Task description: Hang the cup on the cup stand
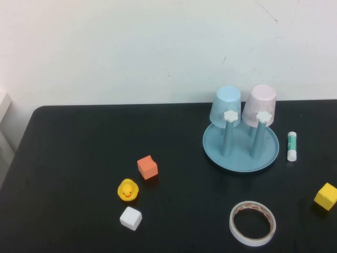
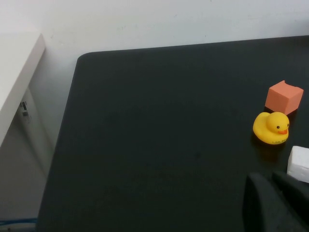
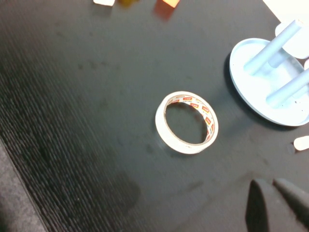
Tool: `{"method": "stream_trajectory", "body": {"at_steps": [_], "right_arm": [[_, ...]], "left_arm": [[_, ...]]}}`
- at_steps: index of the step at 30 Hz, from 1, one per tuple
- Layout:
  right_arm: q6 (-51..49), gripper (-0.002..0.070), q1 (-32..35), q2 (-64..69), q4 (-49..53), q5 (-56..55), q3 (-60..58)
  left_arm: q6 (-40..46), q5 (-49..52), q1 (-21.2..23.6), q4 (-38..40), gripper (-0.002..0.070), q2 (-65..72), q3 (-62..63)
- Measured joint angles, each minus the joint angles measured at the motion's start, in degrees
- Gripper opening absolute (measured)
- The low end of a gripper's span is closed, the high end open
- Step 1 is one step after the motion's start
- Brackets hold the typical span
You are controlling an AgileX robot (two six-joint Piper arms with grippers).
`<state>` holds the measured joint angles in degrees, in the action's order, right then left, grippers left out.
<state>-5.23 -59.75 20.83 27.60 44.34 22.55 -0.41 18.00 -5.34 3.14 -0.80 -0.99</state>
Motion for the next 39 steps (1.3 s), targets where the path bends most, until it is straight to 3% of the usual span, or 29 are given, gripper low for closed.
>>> {"method": "stream_trajectory", "body": {"at_steps": [30, 34, 39], "right_arm": [[0.00, -0.0001, 0.80, -0.15, 0.00, -0.16, 0.00], [0.00, -0.0001, 9.19, -1.51, -0.24, -2.15, 0.00], [0.00, -0.0001, 29.25, -4.27, -4.28, -10.48, 0.00]], "left_arm": [[-0.10, 0.00, 0.00, 0.00, -0.0001, 0.00, 0.00], [-0.10, 0.13, 0.00, 0.00, -0.0001, 0.00, 0.00], [-0.10, 0.13, 0.00, 0.03, -0.0001, 0.00, 0.00]]}}
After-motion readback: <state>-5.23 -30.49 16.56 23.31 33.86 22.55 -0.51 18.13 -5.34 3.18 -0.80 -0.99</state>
